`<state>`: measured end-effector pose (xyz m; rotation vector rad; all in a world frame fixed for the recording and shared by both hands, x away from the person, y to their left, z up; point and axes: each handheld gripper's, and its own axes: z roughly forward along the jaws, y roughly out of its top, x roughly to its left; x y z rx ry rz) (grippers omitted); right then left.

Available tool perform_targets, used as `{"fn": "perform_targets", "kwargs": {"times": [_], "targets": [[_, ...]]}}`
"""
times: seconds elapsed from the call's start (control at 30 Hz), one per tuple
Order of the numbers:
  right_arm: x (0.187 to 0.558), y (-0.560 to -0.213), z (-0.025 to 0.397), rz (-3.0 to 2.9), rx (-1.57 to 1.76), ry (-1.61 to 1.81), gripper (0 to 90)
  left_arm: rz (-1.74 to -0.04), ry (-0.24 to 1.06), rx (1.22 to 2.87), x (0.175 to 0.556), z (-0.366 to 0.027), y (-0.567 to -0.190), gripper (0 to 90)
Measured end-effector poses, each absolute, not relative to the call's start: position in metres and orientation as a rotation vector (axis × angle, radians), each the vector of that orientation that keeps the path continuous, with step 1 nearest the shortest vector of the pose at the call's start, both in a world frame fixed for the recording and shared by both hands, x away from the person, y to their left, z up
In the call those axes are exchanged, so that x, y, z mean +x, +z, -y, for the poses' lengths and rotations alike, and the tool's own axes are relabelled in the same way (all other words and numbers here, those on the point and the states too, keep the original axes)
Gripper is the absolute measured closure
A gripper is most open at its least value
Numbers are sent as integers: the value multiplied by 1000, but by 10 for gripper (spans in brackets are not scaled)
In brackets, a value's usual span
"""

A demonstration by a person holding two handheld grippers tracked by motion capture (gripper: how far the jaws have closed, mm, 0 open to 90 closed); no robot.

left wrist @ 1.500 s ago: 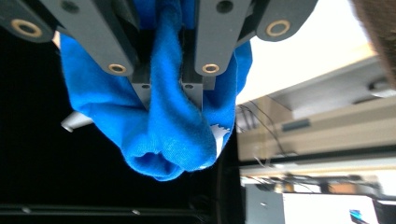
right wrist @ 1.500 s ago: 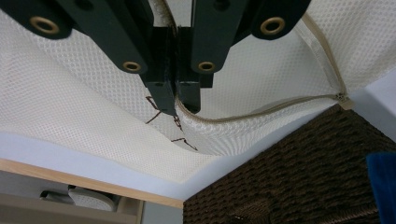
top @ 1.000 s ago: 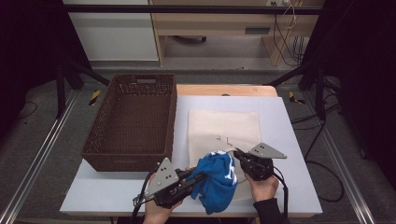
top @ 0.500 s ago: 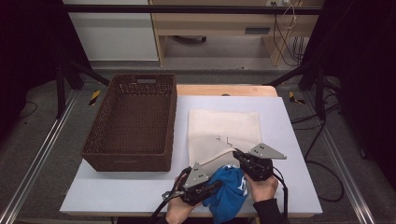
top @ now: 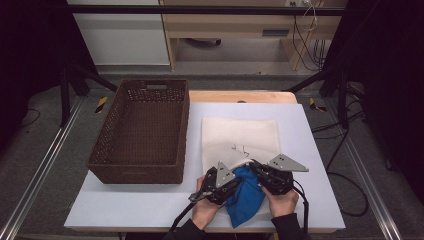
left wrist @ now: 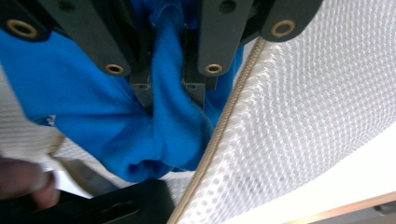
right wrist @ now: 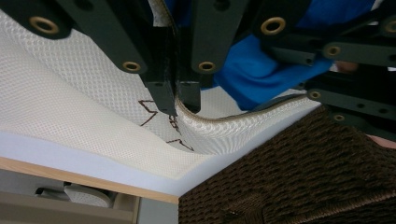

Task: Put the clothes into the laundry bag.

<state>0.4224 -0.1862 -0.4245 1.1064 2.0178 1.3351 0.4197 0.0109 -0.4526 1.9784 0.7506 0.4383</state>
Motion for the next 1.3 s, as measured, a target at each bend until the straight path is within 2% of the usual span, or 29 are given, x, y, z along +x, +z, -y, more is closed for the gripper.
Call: {"fn": "perform_targets", "kwargs": {"times": [0.07,0.3,0.4,0.63,0.87,0.97,1.07,1.2,1.3], "targets": [[422,-424,187,-2017,1106,1337,878,-768,439,1982,423,-9,-458,760],[423,-427,185,-2036,1106,1314,876,-762,402,1972,421,-12,-459,463],[423,-427,187,-2028,1116,1321,876,-747,368,1950,413,-20,-452,372],[422,-427,192,-2015,1134,1323,873,-734,328,1947,390,-43,-443,301],[422,-430,194,-2018,1160,1335,874,-772,287,2019,388,-43,-464,296],[421,-430,195,-2019,1149,1330,874,-807,245,2035,393,-37,-474,328],[421,-430,195,-2018,1144,1330,874,-832,247,2064,395,-32,-480,471],[420,-431,193,-2017,1128,1314,874,-844,286,2078,395,-31,-480,742],[420,-430,193,-2016,1114,1314,874,-843,288,2067,395,-32,-476,814]]}}
